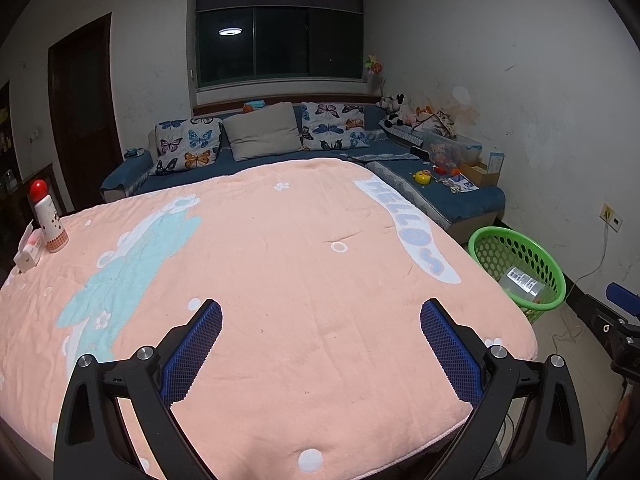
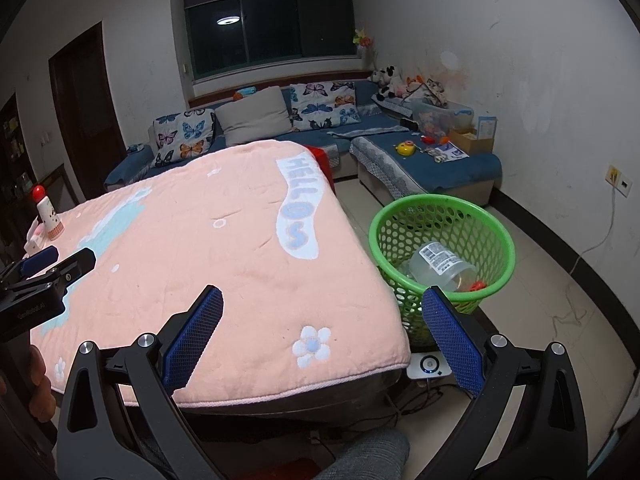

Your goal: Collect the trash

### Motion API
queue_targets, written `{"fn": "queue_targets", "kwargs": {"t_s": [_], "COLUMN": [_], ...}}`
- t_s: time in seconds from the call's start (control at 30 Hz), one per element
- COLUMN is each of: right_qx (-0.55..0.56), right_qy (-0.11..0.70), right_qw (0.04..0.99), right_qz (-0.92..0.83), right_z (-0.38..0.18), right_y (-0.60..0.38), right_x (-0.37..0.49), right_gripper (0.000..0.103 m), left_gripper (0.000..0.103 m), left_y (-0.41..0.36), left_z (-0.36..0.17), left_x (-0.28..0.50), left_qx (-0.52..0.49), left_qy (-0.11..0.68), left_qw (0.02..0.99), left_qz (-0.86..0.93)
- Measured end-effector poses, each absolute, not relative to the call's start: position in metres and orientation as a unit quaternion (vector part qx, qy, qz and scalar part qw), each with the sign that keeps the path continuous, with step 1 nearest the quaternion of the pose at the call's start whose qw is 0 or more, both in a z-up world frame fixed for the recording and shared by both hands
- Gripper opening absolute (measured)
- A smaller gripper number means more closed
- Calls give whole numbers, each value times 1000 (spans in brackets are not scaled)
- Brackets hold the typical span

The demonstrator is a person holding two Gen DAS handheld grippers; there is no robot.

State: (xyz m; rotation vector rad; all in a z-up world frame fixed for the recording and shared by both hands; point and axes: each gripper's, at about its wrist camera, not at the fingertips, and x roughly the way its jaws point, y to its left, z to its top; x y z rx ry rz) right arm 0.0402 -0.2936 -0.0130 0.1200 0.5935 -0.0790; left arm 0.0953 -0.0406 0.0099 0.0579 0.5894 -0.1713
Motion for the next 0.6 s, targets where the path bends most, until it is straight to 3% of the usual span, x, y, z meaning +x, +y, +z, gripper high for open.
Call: {"fn": "queue_targets", "kwargs": {"t_s": [0.6], "right_qx": [56], "right_qy": [286], "right_qw": [956], "right_qz": [-36], "right_z": [-11], "right_y": [-290], "right_x": [38], "right_gripper": [99], "left_gripper": [96], "left_y": [-36], "left_z": [13], "left_x": [91], "left_qx": [30], "left_qy": [282], "left_qw": [956], "left_qz": [-78]}}
